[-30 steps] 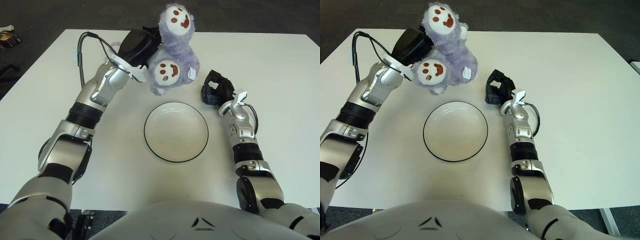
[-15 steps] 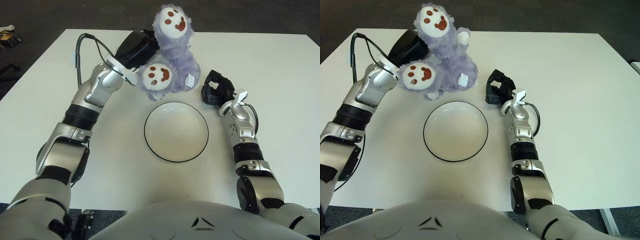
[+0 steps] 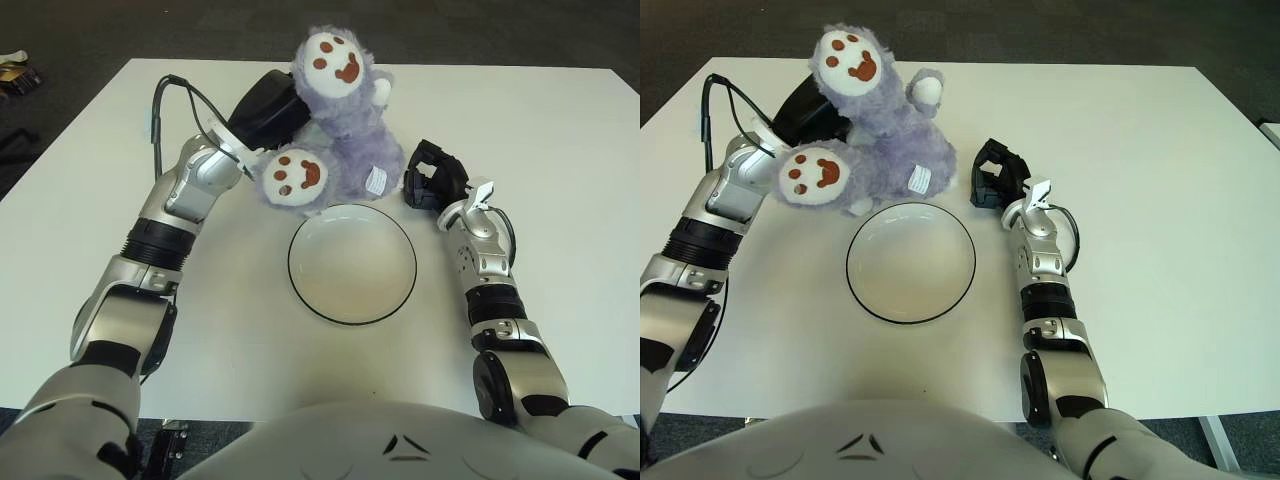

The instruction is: Put the doll into the plate.

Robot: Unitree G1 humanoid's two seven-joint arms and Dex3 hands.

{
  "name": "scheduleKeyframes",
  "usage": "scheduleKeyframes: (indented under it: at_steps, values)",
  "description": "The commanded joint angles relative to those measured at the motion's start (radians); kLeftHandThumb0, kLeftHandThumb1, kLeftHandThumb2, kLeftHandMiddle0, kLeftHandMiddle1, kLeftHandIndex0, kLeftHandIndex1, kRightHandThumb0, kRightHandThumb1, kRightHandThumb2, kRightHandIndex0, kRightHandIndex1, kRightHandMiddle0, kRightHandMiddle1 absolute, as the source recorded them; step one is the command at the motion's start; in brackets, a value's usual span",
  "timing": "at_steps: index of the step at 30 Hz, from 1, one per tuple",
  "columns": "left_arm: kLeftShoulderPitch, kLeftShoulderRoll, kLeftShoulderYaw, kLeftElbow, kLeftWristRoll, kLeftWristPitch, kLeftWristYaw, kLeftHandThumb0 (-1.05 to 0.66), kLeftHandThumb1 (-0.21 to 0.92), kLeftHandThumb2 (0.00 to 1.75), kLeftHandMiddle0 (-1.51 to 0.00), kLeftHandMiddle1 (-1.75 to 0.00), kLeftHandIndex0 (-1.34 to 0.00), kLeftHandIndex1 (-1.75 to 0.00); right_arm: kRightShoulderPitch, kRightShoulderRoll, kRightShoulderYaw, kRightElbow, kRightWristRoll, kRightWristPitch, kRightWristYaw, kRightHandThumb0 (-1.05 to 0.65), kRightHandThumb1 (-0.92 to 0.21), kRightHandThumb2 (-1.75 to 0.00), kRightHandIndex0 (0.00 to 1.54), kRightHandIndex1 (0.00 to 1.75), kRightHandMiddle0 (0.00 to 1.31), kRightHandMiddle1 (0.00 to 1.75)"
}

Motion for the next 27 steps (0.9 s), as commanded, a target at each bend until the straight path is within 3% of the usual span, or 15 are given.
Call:
scheduleKeyframes:
  at_steps: [1,4,7,9,13,19,22,23,26,27]
  values:
    - [0.014,0.007,0.022,-0.026,-0.023,-0.023,-0.015,-0.01,0.09,1.58,-0.67,-1.75,-0.66,-1.74,0.050,0.004,0.002,0.055,0.004,0.066,-0.005,-0.50,-0.27,-1.37,1.12,1.75,0.65,1.75]
    - [0.030,0.006,0.027,-0.040,-0.041,-0.040,-0.024,-0.01,0.05,1.51,-0.74,-1.75,-0.83,-1.40,0.049,0.004,0.003,0.054,0.004,0.068,-0.006,-0.50,-0.27,-1.37,1.12,1.75,0.65,1.75]
    - [0.039,0.001,0.028,-0.047,-0.058,-0.049,-0.037,-0.01,0.04,1.49,-0.76,-1.75,-0.88,-1.29,0.047,0.004,0.003,0.056,0.004,0.070,-0.005,-0.50,-0.27,-1.37,1.12,1.75,0.65,1.75]
    - [0.047,-0.002,0.028,-0.051,-0.064,-0.063,-0.040,-0.01,0.01,1.52,-0.78,-1.75,-0.89,-1.32,0.046,0.005,0.003,0.057,0.005,0.071,-0.005,-0.50,-0.27,-1.37,1.12,1.75,0.65,1.75]
    - [0.056,-0.008,0.022,-0.051,-0.068,-0.089,-0.048,-0.01,-0.05,1.67,-0.82,-1.75,-0.80,-1.57,0.044,0.006,0.001,0.060,0.006,0.069,-0.008,-0.50,-0.27,-1.37,1.13,1.75,0.65,1.75]
    - [0.061,-0.003,0.024,-0.048,-0.062,-0.123,-0.062,0.00,-0.02,1.68,-0.81,-1.72,-0.70,-1.73,0.042,0.009,0.001,0.068,0.006,0.059,-0.006,-0.50,-0.27,-1.38,1.14,1.75,0.65,1.75]
    - [0.076,0.000,0.030,-0.069,-0.045,-0.126,-0.062,0.00,-0.01,1.67,-0.80,-1.73,-0.71,-1.70,0.041,0.010,0.002,0.067,0.006,0.060,-0.007,-0.50,-0.27,-1.38,1.14,1.75,0.65,1.75]
    - [0.080,0.000,0.031,-0.074,-0.043,-0.125,-0.063,0.00,0.00,1.61,-0.79,-1.74,-0.76,-1.56,0.041,0.011,0.001,0.066,0.006,0.059,-0.008,-0.50,-0.27,-1.38,1.15,1.75,0.65,1.75]
    - [0.089,0.004,0.031,-0.089,-0.045,-0.119,-0.074,-0.01,0.07,1.48,-0.76,-1.74,-0.81,-1.37,0.043,0.015,0.002,0.061,0.004,0.057,-0.015,-0.50,-0.26,-1.38,1.17,1.75,0.66,1.75]
    - [0.092,0.006,0.030,-0.094,-0.046,-0.115,-0.078,-0.01,0.09,1.48,-0.73,-1.74,-0.77,-1.44,0.044,0.016,0.002,0.059,0.003,0.057,-0.018,-0.50,-0.26,-1.39,1.17,1.75,0.66,1.75]
